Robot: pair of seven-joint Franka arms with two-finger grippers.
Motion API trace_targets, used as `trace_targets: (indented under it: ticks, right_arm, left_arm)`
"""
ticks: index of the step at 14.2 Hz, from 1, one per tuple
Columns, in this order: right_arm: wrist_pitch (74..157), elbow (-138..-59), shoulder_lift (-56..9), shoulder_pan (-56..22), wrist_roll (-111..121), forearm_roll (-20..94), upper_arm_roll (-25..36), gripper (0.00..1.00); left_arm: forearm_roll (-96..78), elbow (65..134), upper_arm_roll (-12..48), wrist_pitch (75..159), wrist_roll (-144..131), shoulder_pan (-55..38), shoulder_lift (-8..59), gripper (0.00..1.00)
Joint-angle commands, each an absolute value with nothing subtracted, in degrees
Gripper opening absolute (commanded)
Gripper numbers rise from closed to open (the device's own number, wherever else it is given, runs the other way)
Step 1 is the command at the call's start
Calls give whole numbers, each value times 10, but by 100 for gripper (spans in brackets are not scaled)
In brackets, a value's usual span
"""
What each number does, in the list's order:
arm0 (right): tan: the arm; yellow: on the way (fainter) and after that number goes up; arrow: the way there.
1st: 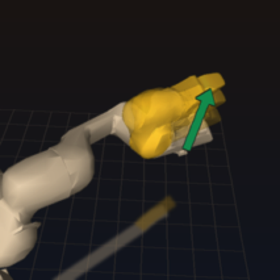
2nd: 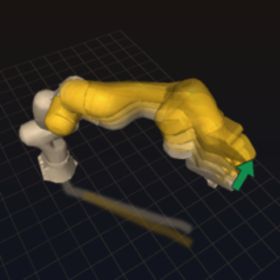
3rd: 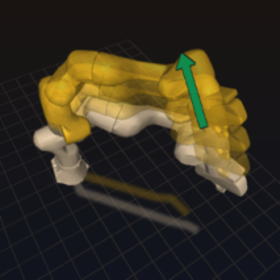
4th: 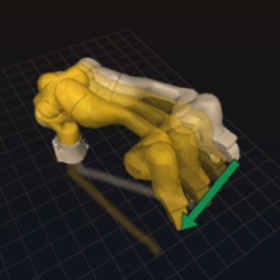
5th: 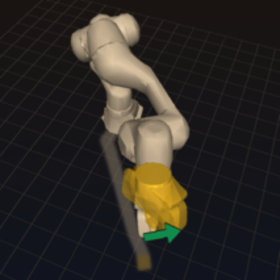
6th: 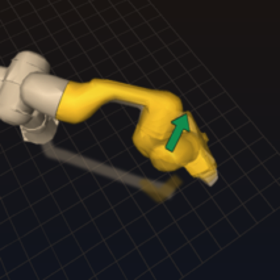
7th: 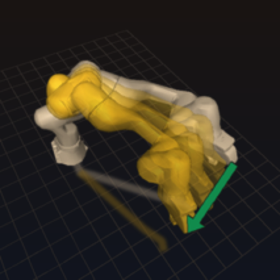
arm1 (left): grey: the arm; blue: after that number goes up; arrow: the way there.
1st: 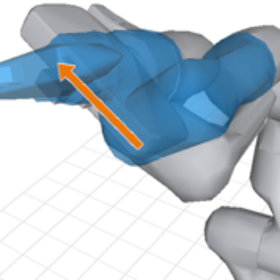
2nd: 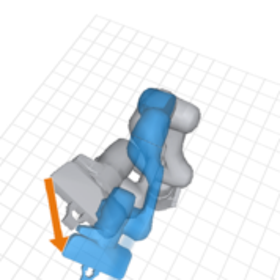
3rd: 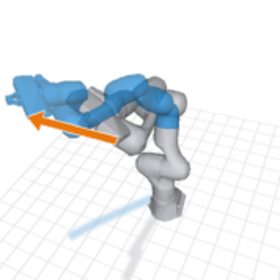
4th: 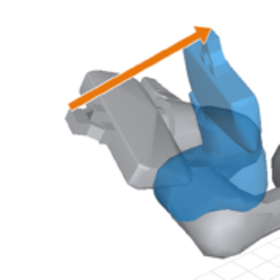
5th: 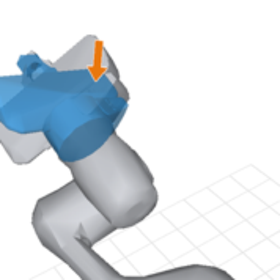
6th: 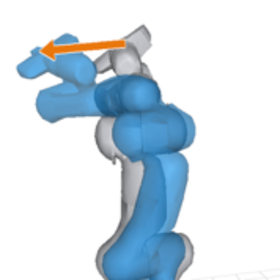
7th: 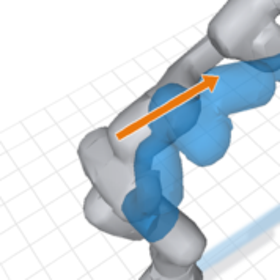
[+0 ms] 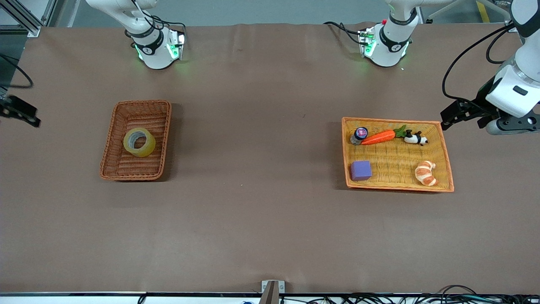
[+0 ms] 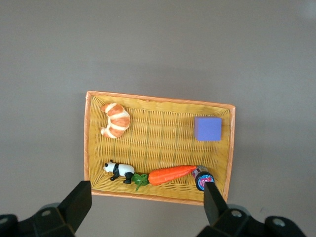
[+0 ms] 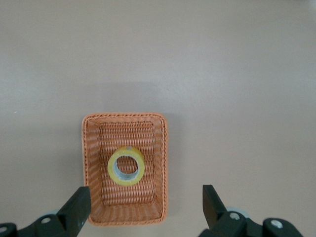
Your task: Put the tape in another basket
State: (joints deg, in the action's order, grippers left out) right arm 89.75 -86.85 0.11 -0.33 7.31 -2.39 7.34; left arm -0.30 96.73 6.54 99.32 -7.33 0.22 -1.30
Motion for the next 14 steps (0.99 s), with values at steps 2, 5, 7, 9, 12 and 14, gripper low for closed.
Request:
trace_targets:
  ticks: [2, 5, 7, 9, 12, 14]
  right_arm:
    - [893, -888, 26, 0, 22, -11, 68, 100]
    - [897, -889, 23, -1, 24, -10, 67, 100]
    - [911, -896, 22, -2, 24, -10, 65, 100]
    - [911, -897, 22, -2, 24, -10, 64, 100]
    - [911, -897, 22, -2, 24, -10, 64, 100]
    - [911, -897, 22, -2, 24, -10, 64, 100]
  left_arm:
    - [-16, 983, 65, 998, -54, 7, -31, 100]
    - [-18, 983, 65, 1000, -54, 6, -28, 100]
    - [-18, 983, 66, 1000, -57, 4, -26, 100]
    - [-18, 983, 67, 1000, -57, 4, -26, 100]
    - [-18, 982, 67, 1000, -54, 4, -26, 100]
    - [-18, 982, 67, 1000, -54, 5, -25, 100]
